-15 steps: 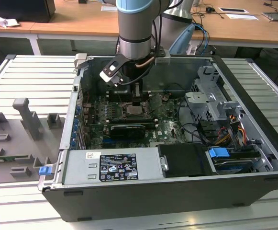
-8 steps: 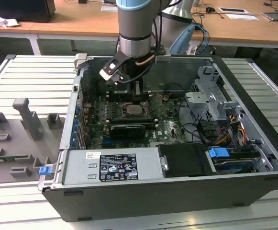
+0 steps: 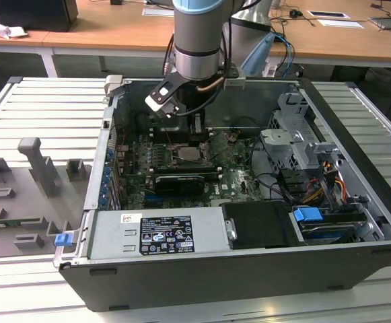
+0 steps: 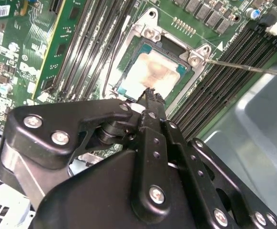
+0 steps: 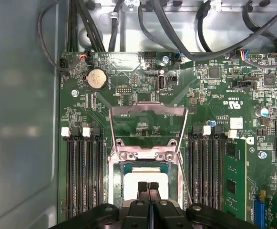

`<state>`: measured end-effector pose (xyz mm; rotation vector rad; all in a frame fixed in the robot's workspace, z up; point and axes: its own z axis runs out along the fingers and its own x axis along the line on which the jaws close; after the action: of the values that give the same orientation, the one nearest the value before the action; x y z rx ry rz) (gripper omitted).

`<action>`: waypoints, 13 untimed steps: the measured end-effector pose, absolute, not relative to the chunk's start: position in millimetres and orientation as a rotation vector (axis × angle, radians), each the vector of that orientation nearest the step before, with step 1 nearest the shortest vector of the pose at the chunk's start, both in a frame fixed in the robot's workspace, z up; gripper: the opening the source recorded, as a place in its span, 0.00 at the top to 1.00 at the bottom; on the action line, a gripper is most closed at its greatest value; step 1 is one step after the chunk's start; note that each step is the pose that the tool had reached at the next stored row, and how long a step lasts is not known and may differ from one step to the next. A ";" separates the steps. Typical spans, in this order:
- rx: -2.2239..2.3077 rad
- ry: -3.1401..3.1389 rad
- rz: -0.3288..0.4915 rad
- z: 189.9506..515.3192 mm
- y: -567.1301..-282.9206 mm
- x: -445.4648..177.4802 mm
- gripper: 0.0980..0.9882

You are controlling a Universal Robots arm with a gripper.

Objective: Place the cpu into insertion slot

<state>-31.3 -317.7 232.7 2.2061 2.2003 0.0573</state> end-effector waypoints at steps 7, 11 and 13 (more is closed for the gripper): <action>2.208 2.201 0.055 240.6 -317.7 -31.2 0.99; 2.208 2.201 0.055 245.4 -317.7 -31.2 0.99; 2.208 2.201 0.055 246.7 -317.8 -31.2 0.99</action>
<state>-31.2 -317.8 246.7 2.2078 2.2014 0.0552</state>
